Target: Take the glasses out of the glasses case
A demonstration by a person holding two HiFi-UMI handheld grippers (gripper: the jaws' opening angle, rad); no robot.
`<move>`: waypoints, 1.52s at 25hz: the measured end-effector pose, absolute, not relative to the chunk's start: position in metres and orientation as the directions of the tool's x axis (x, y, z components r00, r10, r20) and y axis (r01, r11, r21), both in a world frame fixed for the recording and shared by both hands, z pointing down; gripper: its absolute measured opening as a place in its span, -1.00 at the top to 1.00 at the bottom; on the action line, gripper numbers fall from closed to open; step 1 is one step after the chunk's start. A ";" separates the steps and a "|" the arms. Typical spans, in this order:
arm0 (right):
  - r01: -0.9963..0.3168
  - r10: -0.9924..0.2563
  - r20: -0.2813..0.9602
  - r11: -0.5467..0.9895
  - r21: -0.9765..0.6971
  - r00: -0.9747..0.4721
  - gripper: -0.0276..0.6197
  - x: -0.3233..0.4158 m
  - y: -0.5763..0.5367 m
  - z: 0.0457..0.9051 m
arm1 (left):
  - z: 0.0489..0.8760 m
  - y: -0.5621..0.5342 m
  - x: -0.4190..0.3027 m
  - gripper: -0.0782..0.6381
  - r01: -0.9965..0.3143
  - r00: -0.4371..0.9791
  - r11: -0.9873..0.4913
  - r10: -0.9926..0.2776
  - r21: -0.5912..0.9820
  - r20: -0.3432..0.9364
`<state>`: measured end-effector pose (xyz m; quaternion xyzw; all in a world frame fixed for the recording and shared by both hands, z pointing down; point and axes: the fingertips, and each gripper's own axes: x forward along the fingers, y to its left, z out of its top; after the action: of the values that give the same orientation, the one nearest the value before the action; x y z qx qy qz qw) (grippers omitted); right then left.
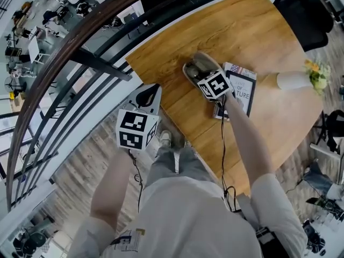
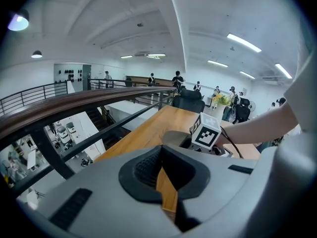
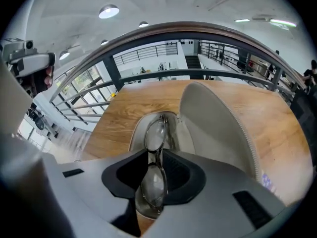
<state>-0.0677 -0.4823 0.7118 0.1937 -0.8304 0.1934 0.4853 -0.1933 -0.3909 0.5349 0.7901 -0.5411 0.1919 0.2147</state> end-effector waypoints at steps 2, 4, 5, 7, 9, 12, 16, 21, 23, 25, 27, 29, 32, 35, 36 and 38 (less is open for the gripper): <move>-0.511 -0.129 0.869 0.845 -0.155 -0.478 0.68 -0.071 -0.481 0.705 | 0.535 -0.390 -0.195 0.73 -0.938 0.340 -0.322 -0.773 0.130 0.536; -0.500 -0.133 0.850 0.850 -0.167 -0.510 0.72 -0.078 -0.478 0.693 | 0.533 -0.388 -0.198 0.73 -0.938 0.338 -0.321 -0.776 0.127 0.533; -0.493 -0.143 0.842 0.856 -0.159 -0.520 0.72 -0.080 -0.477 0.685 | 0.531 -0.387 -0.199 0.73 -0.939 0.337 -0.321 -0.778 0.125 0.529; -0.488 -0.176 0.826 0.863 -0.133 -0.536 0.73 -0.082 -0.478 0.666 | 0.526 -0.386 -0.201 0.73 -0.939 0.337 -0.322 -0.786 0.122 0.518; -0.489 -0.210 0.801 0.865 -0.115 -0.560 0.73 -0.082 -0.482 0.641 | 0.518 -0.388 -0.201 0.73 -0.939 0.335 -0.324 -0.796 0.114 0.504; -0.488 -0.273 0.750 0.869 -0.076 -0.603 0.73 -0.083 -0.487 0.593 | 0.498 -0.392 -0.203 0.73 -0.940 0.332 -0.329 -0.816 0.091 0.473; -0.499 -0.369 0.644 0.866 -0.023 -0.670 0.73 -0.078 -0.479 0.508 | 0.451 -0.390 -0.205 0.73 -0.939 0.326 -0.341 -0.853 0.038 0.408; -0.530 -0.479 0.464 0.848 0.023 -0.745 0.73 -0.060 -0.468 0.400 | 0.389 -0.394 -0.197 0.73 -0.930 0.305 -0.353 -0.898 -0.105 0.318; -0.540 -0.519 0.391 0.839 0.065 -0.760 0.73 -0.052 -0.460 0.360 | 0.365 -0.393 -0.191 0.73 -0.922 0.308 -0.357 -0.910 -0.149 0.279; -0.554 -0.554 0.316 0.826 0.101 -0.770 0.73 -0.043 -0.450 0.321 | 0.340 -0.390 -0.183 0.73 -0.910 0.311 -0.361 -0.920 -0.203 0.240; -0.575 -0.586 0.243 0.809 0.123 -0.773 0.73 -0.034 -0.438 0.285 | 0.313 -0.382 -0.176 0.73 -0.892 0.315 -0.360 -0.929 -0.273 0.196; -0.595 -0.610 0.180 0.793 0.135 -0.772 0.73 -0.027 -0.424 0.256 | 0.290 -0.371 -0.170 0.73 -0.878 0.323 -0.357 -0.934 -0.319 0.154; -0.607 -0.625 0.101 0.779 0.158 -0.774 0.73 -0.014 -0.404 0.224 | 0.266 -0.359 -0.160 0.73 -0.867 0.343 -0.360 -0.933 -0.344 0.111; -0.623 -0.640 0.037 0.759 0.190 -0.768 0.73 0.002 -0.385 0.203 | 0.245 -0.349 -0.152 0.73 -0.872 0.343 -0.346 -0.936 -0.346 0.071; -0.630 -0.645 0.019 0.751 0.197 -0.764 0.73 0.005 -0.378 0.197 | 0.238 -0.344 -0.153 0.73 -0.880 0.336 -0.335 -0.940 -0.336 0.057; -0.644 -0.655 -0.010 0.740 0.196 -0.755 0.73 0.011 -0.364 0.188 | 0.224 -0.335 -0.155 0.73 -0.893 0.324 -0.316 -0.946 -0.319 0.032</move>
<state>0.0114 -0.3637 0.1877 0.3484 -0.9322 -0.0939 0.0297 -0.1550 -0.3347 0.2241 0.8043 -0.5716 0.1068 -0.1226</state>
